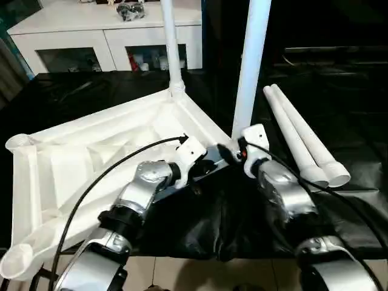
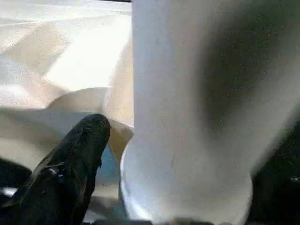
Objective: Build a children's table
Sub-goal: Rotate leg to tighten
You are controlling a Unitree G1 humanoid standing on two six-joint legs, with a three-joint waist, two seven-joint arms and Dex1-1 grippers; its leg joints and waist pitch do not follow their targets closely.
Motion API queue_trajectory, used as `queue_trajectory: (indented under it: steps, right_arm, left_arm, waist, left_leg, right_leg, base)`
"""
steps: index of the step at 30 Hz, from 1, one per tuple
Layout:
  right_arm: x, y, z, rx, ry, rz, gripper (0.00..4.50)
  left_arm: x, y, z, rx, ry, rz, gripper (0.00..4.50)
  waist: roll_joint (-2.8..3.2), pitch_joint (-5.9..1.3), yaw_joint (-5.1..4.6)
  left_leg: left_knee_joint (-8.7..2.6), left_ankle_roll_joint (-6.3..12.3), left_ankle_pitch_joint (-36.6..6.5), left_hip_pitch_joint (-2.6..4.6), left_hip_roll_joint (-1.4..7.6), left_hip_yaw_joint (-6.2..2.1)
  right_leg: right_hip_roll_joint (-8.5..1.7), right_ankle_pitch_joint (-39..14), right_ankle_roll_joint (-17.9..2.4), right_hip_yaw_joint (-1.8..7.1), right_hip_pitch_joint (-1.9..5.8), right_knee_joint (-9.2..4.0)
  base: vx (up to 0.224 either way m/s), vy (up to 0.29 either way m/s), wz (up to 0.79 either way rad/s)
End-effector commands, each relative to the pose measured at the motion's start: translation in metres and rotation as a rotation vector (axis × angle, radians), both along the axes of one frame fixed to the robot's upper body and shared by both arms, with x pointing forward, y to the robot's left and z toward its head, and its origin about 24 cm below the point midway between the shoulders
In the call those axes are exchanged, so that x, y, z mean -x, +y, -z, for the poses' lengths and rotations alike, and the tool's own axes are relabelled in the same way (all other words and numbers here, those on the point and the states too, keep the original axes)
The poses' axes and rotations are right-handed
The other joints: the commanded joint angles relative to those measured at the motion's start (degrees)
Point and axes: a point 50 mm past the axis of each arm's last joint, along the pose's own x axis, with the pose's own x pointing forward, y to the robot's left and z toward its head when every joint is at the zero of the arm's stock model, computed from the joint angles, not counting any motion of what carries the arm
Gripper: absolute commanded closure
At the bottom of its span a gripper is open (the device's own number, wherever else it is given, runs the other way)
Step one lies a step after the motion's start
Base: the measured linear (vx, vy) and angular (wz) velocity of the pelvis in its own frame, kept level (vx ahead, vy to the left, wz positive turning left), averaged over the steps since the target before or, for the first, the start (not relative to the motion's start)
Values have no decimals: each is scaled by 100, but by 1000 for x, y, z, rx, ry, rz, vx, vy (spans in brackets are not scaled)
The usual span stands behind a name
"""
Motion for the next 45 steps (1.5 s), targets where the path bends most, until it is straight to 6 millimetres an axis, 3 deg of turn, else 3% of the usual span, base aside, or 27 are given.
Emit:
queue_trajectory:
  steps: [1, 5, 12, 19, 28, 31, 36, 41, 45]
  right_arm:
    - [4, -3, -3, 14, -15, -84, 13]
    - [6, -13, -7, 45, -30, -137, 4]
    - [30, -25, -18, 32, -2, -444, 4]
    - [53, -29, -20, 13, 92, -661, 4]
    - [59, -28, -23, 1, 127, -722, 76]
    - [61, -28, -22, 7, 145, -738, 113]
    - [63, -30, -20, 28, 161, -750, 126]
    - [64, -29, -19, 18, 172, -748, 172]
    - [59, -25, -11, 6, 168, -652, 179]
  left_arm:
    - [3, -8, -19, 86, -77, 114, 450]
    - [5, -3, -19, 78, -72, 143, 450]
    - [12, 15, -18, 49, -50, 224, 450]
    - [23, 31, -15, 29, 6, 316, 450]
    - [30, 36, -15, 26, 35, 368, 450]
    - [31, 37, -15, 23, 39, 372, 450]
    - [31, 38, -15, 22, 42, 372, 450]
    - [31, 38, -15, 28, 46, 369, 450]
    - [25, 34, -15, 59, 39, 294, 450]
  waist:
    - [-87, -367, 38]
    - [-99, -384, 97]
    - [-103, -378, 203]
    - [-104, -358, 235]
    - [-97, -353, 275]
    - [-96, -358, 279]
    - [-106, -367, 290]
    - [-103, -364, 290]
    - [-110, -364, 288]
  left_leg:
    - [-396, 529, -1459, 70, 257, -128]
    - [-378, 602, -1224, 59, 266, -122]
    - [-374, 782, -1092, 41, 297, -117]
    - [-393, 684, -1285, 56, 306, -110]
    - [-417, 488, -1395, 81, 309, -121]
    - [-415, 479, -1341, 79, 309, -122]
    - [-399, 515, -1259, 75, 302, -117]
    - [-399, 519, -1243, 74, 303, -118]
    - [-400, 503, -1256, 71, 301, -120]
  right_leg:
    - [-309, -1738, -1280, 203, 293, -467]
    - [-308, -1486, -1338, 208, 316, -426]
    - [-287, -1227, -1369, 196, 336, -377]
    - [-291, -1613, -1323, 208, 296, -417]
    - [-301, -1855, -1228, 222, 275, -439]
    - [-297, -1764, -1225, 222, 277, -429]
    - [-303, -1675, -1246, 222, 284, -419]
    - [-298, -1702, -1239, 220, 282, -421]
    - [-301, -1734, -1228, 219, 285, -427]
  base:
    - [0, 0, 0]
    - [0, 0, 0]
    - [0, 0, 0]
    - [0, 0, 0]
    - [0, 0, 0]
    - [0, 0, 0]
    - [0, 0, 0]
    - [0, 0, 0]
    - [0, 0, 0]
